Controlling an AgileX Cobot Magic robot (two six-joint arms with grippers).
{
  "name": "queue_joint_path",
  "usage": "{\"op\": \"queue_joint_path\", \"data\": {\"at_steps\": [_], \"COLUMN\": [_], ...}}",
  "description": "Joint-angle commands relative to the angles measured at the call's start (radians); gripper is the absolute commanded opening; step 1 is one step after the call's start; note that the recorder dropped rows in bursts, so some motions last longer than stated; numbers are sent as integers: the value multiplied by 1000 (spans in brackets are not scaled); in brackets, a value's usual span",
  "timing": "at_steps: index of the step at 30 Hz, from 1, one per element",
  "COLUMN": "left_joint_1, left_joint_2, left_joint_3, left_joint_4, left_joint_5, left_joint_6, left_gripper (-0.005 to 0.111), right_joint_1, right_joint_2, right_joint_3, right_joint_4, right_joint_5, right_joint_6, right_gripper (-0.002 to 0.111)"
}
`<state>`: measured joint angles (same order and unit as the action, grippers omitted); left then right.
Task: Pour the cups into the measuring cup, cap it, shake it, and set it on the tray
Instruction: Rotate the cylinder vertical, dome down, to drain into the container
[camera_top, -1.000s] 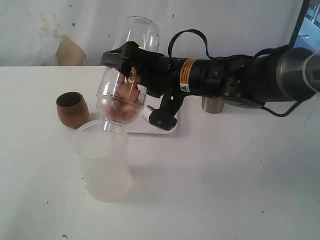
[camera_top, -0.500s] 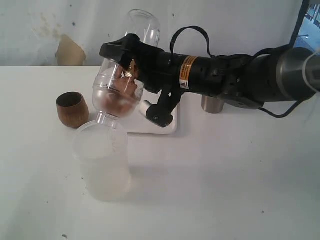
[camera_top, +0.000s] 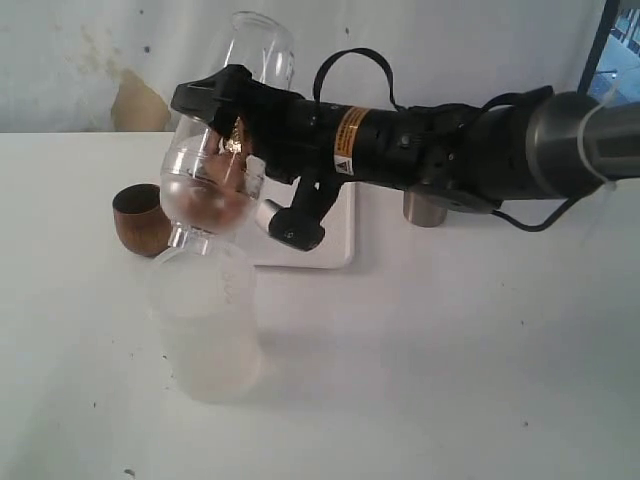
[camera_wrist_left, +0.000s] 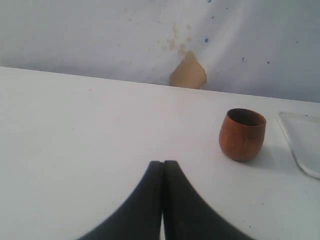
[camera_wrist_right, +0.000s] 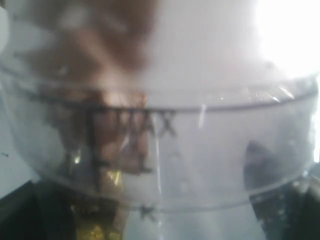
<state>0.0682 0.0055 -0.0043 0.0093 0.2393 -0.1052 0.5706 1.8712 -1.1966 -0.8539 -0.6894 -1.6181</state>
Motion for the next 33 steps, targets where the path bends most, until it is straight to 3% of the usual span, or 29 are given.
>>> {"op": "queue_joint_path", "data": {"at_steps": [1, 33], "left_joint_1": [0, 0], "left_joint_2": [-6, -6], "left_joint_3": [4, 4], "left_joint_4": [-1, -1], "left_joint_5": [-7, -7], "left_joint_6": [-2, -2], "left_gripper": [0, 0], "right_joint_1": [4, 7], "right_joint_2": [-5, -5], "right_joint_3": [-12, -12], "right_joint_4": [8, -10], "right_joint_5": [8, 39], "right_joint_6": [-15, -61], "right_gripper": [0, 0]}}
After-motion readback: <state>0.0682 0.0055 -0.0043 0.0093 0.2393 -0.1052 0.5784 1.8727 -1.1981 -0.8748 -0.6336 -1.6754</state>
